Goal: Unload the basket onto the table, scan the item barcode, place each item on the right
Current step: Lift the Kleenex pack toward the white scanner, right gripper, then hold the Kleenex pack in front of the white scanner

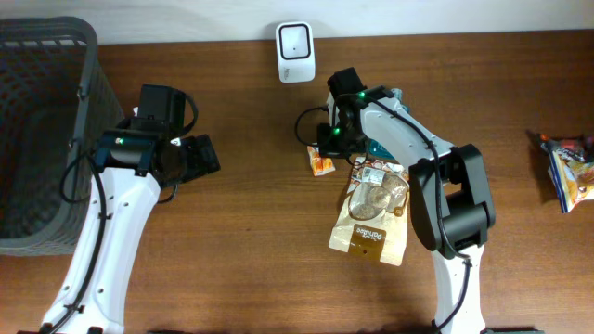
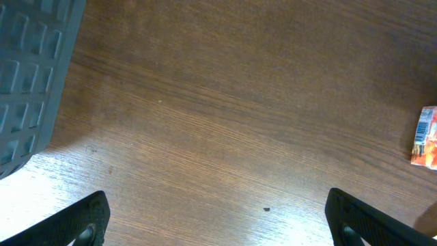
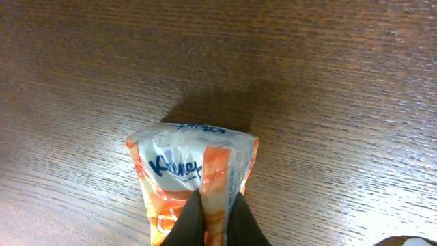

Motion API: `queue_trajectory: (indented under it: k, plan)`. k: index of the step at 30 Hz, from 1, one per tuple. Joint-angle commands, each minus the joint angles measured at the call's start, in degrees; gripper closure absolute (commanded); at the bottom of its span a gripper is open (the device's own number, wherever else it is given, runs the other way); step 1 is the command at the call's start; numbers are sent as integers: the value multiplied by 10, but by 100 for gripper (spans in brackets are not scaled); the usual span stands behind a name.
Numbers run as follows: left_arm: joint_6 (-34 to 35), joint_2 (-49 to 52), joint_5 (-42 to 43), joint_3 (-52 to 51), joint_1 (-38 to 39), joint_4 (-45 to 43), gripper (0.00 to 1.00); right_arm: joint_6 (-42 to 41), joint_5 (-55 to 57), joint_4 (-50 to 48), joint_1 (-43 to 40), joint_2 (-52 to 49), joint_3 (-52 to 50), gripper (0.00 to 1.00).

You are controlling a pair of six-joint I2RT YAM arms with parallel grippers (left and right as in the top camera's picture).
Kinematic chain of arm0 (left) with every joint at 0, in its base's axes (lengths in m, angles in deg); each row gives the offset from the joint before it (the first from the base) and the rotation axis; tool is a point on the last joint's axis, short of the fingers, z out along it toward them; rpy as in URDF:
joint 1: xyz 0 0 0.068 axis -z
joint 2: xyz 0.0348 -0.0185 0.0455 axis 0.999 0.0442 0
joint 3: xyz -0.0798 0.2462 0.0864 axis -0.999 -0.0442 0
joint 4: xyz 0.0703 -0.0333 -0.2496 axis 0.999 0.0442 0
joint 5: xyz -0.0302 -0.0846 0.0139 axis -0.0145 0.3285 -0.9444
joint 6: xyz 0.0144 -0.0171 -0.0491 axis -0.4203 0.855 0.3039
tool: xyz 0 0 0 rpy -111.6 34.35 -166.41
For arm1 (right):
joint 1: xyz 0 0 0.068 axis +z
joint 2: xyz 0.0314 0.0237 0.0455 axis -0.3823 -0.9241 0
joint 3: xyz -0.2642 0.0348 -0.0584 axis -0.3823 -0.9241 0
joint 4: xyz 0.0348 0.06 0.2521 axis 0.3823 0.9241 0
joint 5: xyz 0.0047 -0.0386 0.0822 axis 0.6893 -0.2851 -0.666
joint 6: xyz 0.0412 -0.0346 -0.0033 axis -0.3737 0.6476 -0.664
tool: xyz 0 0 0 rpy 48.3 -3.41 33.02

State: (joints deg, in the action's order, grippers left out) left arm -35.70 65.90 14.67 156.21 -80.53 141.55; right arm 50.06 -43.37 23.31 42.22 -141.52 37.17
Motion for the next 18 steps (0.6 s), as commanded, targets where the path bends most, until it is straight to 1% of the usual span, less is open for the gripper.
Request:
queue_trajectory:
  k: [1,5,7,10,11,16,18]
  plan:
    - [7,-7,-6,6,-3,0,1,5,-7,0,1,-36,-8,96]
    - [7,-7,-6,6,-3,0,1,5,-128,-1,-31,-36,13,96]
    - [7,-7,-6,6,-3,0,1,6,-233,-8,-60,-36,28,96]
    - [7,-7,-6,6,-3,0,1,5,-421,-45,-105,-36,34,96]
    - [7,-7,-6,6,-3,0,1,5,-465,-56,-116,-36,34,96]
    - [7,-7,-6,6,-3,0,1,5,-611,-87,-153,-36,34,96]
    - [7,-7,-6,6,-3,0,1,5,-681,-118,-158,-36,34,96]
